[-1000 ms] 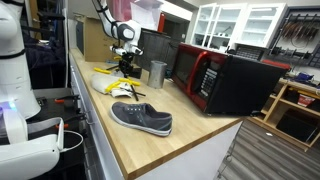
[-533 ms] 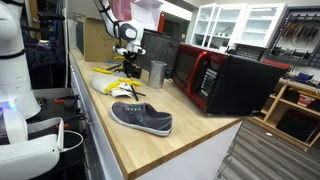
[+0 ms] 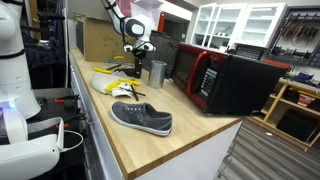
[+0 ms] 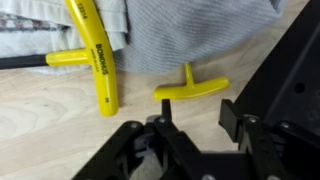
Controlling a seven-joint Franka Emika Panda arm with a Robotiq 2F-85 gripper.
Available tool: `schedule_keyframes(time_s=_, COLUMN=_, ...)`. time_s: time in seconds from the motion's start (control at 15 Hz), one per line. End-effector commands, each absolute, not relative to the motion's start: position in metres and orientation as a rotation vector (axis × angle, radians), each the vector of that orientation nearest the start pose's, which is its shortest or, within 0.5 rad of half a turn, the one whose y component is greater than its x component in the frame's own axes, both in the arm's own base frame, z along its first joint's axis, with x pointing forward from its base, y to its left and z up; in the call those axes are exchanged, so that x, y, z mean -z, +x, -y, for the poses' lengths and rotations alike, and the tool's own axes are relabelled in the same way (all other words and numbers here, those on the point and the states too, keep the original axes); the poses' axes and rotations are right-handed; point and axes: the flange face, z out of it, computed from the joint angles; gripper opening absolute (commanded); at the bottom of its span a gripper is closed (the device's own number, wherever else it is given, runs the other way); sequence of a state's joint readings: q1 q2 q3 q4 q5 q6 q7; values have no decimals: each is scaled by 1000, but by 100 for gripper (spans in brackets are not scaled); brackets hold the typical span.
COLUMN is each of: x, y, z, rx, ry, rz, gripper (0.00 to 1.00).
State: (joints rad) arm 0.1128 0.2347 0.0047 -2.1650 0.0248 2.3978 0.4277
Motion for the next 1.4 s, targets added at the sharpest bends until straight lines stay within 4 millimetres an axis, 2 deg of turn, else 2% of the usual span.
schedule_keyframes(time_s=0.0, x=-308, y=560, z=-57, rx=57, ry=-3047, rz=-678, gripper=30)
schedule_keyframes(time_s=0.07, x=-309, y=559, z=-58, rx=54, ry=-3049, rz=-686, gripper=30)
schedule_keyframes(time_s=0.13, x=-310, y=559, z=-61, rx=49, ry=-3049, rz=-669, gripper=37)
schedule_keyframes(time_s=0.2, x=-307, y=558, z=-66, rx=39, ry=-3049, rz=-640, gripper=79)
schedule_keyframes(time_s=0.27, x=-304, y=558, z=-72, rx=31, ry=-3048, rz=-614, gripper=73)
schedule_keyframes(time_s=0.33, x=-300, y=557, z=-78, rx=13, ry=-3048, rz=-584, gripper=73)
schedule_keyframes(time_s=0.53, x=-286, y=555, z=-95, rx=-26, ry=-3065, rz=-531, gripper=95)
schedule_keyframes(time_s=0.67, x=-278, y=551, z=-98, rx=-62, ry=-3082, rz=-534, gripper=100)
schedule_keyframes(time_s=1.07, x=-286, y=541, z=-74, rx=-85, ry=-3067, rz=-696, gripper=100)
schedule_keyframes(time_s=1.33, x=-279, y=538, z=-66, rx=-47, ry=-3036, rz=-910, gripper=100)
